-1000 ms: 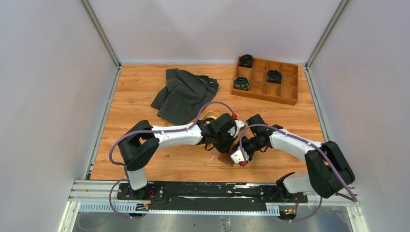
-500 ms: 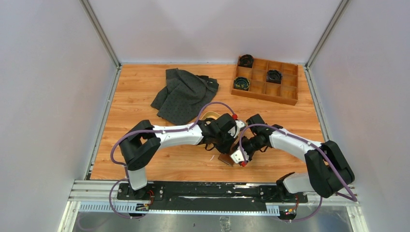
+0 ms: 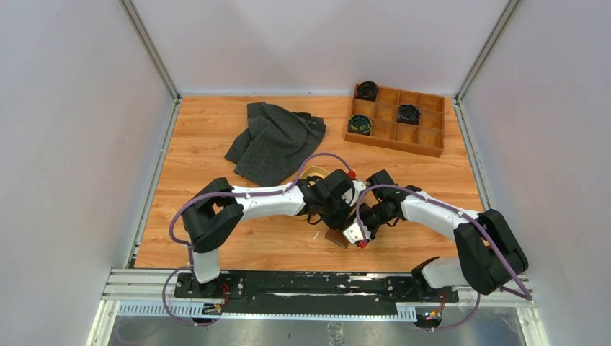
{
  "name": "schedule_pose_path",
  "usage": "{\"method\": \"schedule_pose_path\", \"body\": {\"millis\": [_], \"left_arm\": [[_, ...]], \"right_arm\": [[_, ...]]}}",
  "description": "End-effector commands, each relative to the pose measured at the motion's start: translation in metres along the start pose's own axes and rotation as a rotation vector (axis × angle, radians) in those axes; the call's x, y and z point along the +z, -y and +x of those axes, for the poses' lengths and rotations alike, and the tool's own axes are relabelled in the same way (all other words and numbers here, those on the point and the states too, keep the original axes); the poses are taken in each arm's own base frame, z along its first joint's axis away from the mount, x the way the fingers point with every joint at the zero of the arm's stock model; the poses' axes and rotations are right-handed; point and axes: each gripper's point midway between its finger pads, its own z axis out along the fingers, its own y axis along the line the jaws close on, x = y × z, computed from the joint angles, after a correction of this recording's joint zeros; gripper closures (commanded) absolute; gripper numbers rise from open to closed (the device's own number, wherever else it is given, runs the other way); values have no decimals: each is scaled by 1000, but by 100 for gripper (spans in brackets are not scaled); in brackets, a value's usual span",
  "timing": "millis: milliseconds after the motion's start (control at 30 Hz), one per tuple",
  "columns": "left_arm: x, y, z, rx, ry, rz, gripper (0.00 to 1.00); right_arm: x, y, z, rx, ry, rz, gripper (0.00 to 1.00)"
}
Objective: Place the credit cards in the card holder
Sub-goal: Close the card holder at the center of the board.
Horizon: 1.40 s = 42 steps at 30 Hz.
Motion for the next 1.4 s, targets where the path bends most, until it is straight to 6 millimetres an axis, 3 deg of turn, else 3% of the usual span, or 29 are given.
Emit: {"method": "schedule_pose_path", "body": {"millis": [0,267,400,567,733,933,1133,1367], "left_arm": [[9,4,1,10,-17,31,100],[10,-5,3,-38,-21,35,100],[3,3,-7,-57,17,64,100],[-34,13,-35,-79,150,59,72],[-52,3,-40,-88,193,-21,62],[-43,-20,-31,-100,145,-147,56],[-29,-25,-35,-57,116,-215,55],[-22,-32,-27,-37,63,-277,54]], "right_arm": [[9,-65,22,155,-116,-217,73],[9,-65,22,157,-117,-218,73],[9,-65,22,157,-119,-217,73],[9,-65,22,158,-119,-219,73],[9,-66,22,158,-119,-221,73],[9,-65,22,158,-120,-220,73],[9,-65,22,160,-120,-221,73],[9,-65,23,160,-122,-221,74]]}}
